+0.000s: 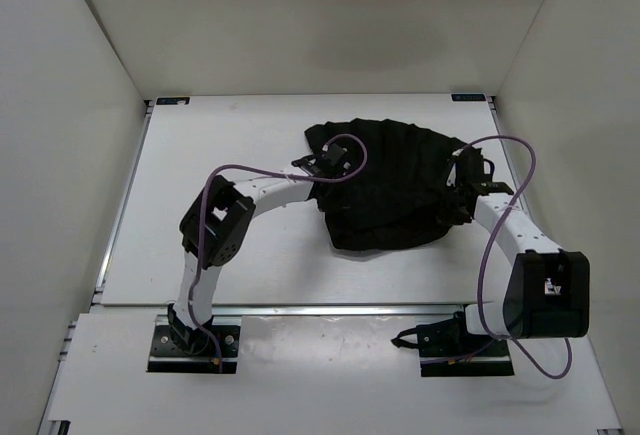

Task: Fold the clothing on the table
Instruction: Flatten the skirt out

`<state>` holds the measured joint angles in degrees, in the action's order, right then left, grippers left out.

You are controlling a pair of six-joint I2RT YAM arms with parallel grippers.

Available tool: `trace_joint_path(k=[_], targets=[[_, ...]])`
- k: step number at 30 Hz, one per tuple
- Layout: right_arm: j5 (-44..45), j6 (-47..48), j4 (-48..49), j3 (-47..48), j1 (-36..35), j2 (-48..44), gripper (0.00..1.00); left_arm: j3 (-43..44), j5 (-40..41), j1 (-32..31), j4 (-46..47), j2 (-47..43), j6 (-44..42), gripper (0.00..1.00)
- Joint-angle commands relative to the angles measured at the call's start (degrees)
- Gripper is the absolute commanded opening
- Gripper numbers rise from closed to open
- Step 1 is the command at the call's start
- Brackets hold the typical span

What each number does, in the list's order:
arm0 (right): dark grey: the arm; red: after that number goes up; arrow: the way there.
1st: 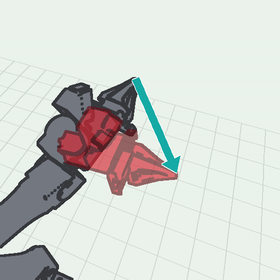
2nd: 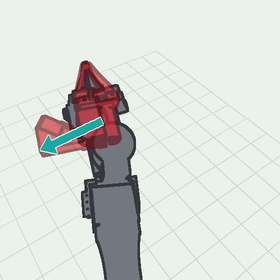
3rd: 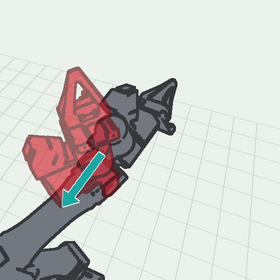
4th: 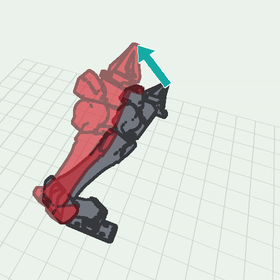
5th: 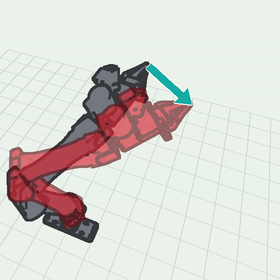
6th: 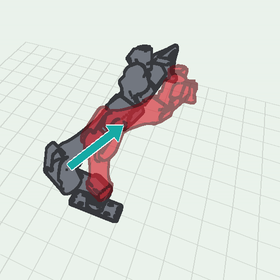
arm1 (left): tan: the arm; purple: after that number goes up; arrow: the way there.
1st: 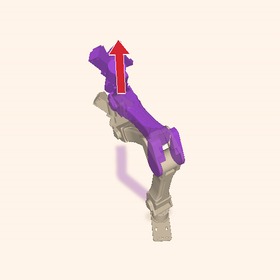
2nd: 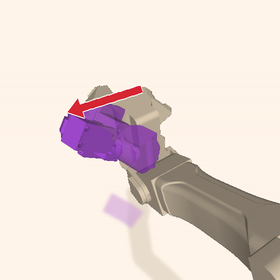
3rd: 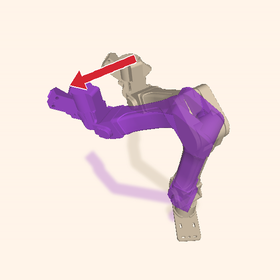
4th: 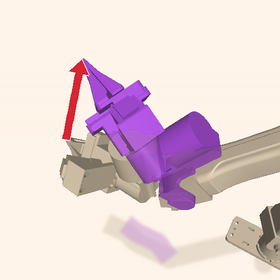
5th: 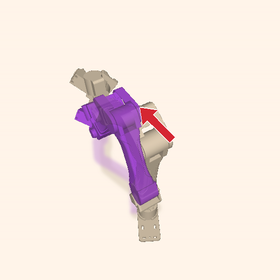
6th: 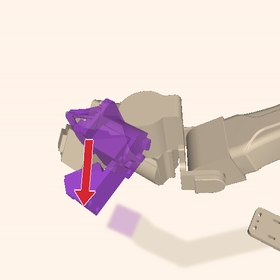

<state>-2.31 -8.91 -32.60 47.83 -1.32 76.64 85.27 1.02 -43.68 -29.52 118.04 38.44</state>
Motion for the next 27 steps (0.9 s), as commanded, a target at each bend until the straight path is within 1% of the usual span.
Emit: trace_joint_path(k=[1, 2, 6, 8, 9, 10, 12, 13, 14, 15, 17, 18, 22, 27], targets=[[2.22, 3.01, 0.52, 4.01, 1.23, -1.05, 0.0, 2.0, -1.27, 3.41, -0.19, -4.91, -0.29, 0.0], [2.13, 3.37, -0.52, 4.72, 2.8, -0.79, 0.0, 1.65, -2.15, 4.82, 0.25, -5.53, -0.38, 0.0], [5.64, 5.12, -1.07, 9.2, 4.57, -0.53, 0.0, 0.25, -1.98, 8.34, 0.77, -10.1, -1.78, 0.0], [4.95, 5.48, -0.89, 10.09, 5.01, -0.44, 0.0, -0.46, -5.56, 9.75, 1.65, -10.55, -2.58, 0.0], [4.25, 5.39, -0.97, 10.0, 4.84, -0.35, 0.0, -0.46, -7.67, 10.02, 1.83, -10.29, -2.23, 0.03], [3.2, 5.39, -0.71, 9.56, 4.4, -0.35, 0.0, -0.29, -8.65, 9.76, 1.66, -9.94, -2.22, 0.09], [2.75, 5.3, -0.1, 8.42, 2.65, -0.26, 0.0, -0.46, -9.8, 7.74, 2.62, -9.67, -2.92, 0.41], [2.92, 4.96, -0.18, 7.89, 1.6, -0.18, 0.0, -0.2, -9.37, 6.34, 3.58, -9.67, -3.71, 0.47], [2.83, 4.43, -0.36, 7.28, -0.15, -0.09, 0.0, -0.02, -9.02, 3.89, 3.59, -9.32, -4.33, 0.59], [2.75, 4.25, -0.36, 6.93, -0.78, 0.09, 0.0, 1.55, -8.58, 1.6, 3.5, -9.06, -5.99, 0.68], [0.47, 3.2, -0.44, 6.05, -1.05, 0.18, 0.0, 5.93, -7.52, -1.12, 1.92, -6.43, -9.5, 0.73], [-0.15, 2.85, -0.62, 6.04, -1.14, 0.26, 0.0, 7.09, -6.65, -2.71, 0.79, -5.55, -9.95, 0.73], [-2.96, 1.7, 0.43, 4.81, 0.0, -0.62, 0.0, 11.66, -4.63, -6.67, -0.01, -1.94, -12.15, 0.74], [-5.25, 1.0, 1.22, 3.67, 1.23, -2.2, 0.0, 14.65, -4.0, -10.98, -2.3, 1.58, -13.82, 0.74]])
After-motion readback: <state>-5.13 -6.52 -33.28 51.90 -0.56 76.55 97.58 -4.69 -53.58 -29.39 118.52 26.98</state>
